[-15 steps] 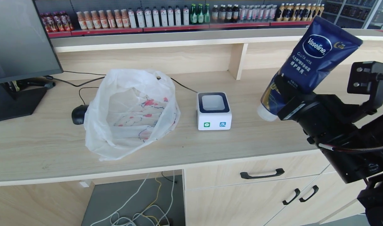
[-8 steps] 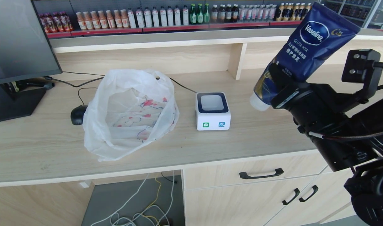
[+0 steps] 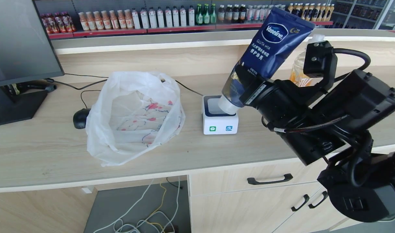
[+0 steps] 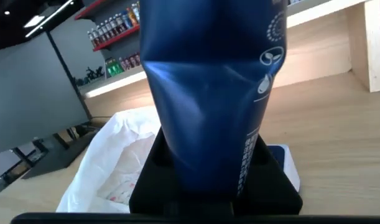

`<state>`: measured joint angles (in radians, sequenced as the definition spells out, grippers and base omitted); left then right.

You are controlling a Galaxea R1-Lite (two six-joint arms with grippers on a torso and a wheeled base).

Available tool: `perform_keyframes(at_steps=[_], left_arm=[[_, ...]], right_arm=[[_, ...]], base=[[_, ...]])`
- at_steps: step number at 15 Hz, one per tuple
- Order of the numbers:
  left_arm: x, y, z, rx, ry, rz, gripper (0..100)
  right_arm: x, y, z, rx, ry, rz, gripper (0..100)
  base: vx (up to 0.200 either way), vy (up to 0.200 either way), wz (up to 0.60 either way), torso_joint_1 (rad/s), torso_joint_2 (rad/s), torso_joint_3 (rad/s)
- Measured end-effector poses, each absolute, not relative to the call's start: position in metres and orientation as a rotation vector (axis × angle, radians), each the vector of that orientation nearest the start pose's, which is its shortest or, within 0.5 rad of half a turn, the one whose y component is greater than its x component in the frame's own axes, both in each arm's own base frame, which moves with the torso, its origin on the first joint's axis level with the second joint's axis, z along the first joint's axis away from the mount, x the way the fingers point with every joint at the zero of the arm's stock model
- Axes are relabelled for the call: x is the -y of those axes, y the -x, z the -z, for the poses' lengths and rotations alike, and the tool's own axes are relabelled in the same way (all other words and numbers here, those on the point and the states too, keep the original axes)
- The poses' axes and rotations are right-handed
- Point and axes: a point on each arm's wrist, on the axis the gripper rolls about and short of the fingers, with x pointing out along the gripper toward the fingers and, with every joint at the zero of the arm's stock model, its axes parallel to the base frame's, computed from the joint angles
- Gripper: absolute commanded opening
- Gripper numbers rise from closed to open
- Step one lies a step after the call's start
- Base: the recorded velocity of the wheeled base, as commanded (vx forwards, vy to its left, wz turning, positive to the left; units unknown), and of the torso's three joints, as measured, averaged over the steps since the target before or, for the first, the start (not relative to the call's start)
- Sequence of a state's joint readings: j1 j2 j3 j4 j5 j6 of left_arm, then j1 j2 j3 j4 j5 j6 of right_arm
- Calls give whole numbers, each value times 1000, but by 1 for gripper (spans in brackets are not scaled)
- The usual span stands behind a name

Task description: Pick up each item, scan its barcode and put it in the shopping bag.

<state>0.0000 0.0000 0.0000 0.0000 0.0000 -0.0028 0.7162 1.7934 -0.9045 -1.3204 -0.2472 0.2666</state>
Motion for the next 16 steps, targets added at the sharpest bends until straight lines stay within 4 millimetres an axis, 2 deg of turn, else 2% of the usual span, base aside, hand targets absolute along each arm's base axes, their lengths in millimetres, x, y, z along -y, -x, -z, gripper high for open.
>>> perform_keyframes(at_steps=[3,6,9,11,16], left_arm=[[0,23,-75,0,3,0,100],[0,23,-75,0,3,0,100],[0,23,-75,0,3,0,100],[0,23,-75,0,3,0,100],[0,23,-75,0,3,0,100]], right_arm=[[-221,-265,-262,261,-573,-515,0],[-224,-274,-263,152,-716,-487,0],[-218,-287,-263,117,-800,-450,0],[-215,-298,-262,119,-832,-430,0],[-221,-310,-253,72,-864,-412,0]], base=[[0,0,0,0,0,0],[0,0,0,0,0,0],[0,0,0,0,0,0],[0,0,0,0,0,0],[0,0,0,0,0,0]])
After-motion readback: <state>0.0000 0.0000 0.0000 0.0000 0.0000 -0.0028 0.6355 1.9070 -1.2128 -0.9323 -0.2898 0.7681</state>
